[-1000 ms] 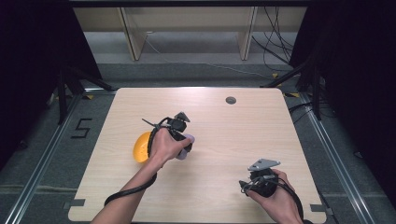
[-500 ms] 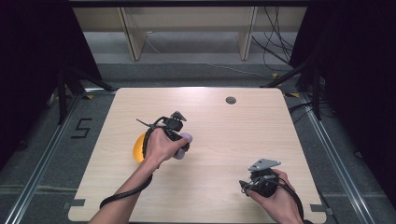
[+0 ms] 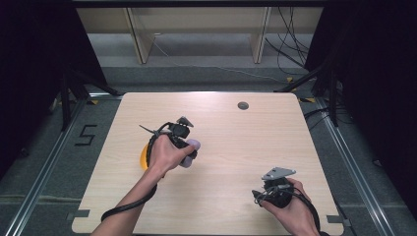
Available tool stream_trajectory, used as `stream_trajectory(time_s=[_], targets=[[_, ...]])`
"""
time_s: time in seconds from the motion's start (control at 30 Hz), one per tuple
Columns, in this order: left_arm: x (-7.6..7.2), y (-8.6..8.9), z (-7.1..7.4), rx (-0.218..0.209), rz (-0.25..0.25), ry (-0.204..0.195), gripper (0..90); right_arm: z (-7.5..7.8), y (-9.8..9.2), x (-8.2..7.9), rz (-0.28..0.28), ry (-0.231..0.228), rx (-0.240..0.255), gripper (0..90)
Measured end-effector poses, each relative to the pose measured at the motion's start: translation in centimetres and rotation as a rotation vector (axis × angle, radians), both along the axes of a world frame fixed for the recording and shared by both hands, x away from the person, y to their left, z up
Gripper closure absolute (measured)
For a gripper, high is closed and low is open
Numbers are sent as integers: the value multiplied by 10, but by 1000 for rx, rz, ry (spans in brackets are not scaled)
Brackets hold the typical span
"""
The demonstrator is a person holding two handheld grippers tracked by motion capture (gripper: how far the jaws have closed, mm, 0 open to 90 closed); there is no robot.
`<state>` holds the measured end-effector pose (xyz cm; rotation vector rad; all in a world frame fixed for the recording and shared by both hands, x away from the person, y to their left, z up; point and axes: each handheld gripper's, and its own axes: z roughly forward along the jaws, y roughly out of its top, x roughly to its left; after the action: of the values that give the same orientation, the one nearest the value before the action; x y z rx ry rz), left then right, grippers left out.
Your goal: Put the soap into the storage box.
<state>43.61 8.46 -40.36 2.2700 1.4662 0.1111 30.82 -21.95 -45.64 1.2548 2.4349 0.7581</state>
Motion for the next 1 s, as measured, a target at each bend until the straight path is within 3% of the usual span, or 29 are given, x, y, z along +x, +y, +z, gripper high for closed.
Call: stream_trajectory(time_s=[0.37, 0.43, 1.0], targets=[[-8, 11, 5, -20, 16, -18, 494, 1, -1, 0, 3, -25, -3, 443], [-8, 13, 6, -12, 4, -10, 494, 1, -1, 0, 2, -23, -2, 443], [-14, 33, 10, -28, 43, -22, 494, 2, -1, 0, -18, -20, 4, 443]])
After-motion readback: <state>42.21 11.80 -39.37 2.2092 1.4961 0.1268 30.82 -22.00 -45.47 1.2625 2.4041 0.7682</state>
